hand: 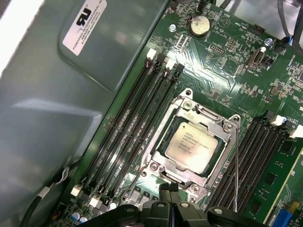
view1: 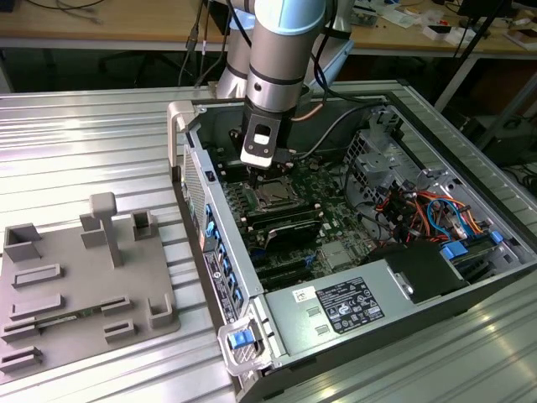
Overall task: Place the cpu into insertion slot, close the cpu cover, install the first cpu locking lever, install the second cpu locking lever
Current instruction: 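Install the first cpu locking lever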
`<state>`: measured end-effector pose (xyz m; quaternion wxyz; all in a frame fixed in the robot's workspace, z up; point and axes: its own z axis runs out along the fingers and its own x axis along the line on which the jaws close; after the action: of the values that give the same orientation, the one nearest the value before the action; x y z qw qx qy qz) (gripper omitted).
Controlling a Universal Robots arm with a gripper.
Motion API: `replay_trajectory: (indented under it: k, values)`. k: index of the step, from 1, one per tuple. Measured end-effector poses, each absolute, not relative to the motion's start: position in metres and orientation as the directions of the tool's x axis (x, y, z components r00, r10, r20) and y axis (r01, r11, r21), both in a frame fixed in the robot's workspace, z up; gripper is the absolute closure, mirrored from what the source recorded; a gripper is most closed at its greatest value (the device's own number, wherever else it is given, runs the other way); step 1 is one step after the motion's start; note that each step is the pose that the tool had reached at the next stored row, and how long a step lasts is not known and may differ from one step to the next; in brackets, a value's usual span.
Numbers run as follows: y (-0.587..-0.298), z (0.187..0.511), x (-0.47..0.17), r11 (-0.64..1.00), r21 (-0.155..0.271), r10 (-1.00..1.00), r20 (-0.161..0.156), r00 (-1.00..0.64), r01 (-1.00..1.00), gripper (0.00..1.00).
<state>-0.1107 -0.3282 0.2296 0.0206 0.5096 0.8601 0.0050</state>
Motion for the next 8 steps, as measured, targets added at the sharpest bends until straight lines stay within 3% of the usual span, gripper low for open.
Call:
replay_trajectory:
  k: [8]
  values:
    - [-0.3282, 0.2296, -0.1108, 0.494, 0.03, 0.869, -0.03, -0.493, 0.869, 0.89]
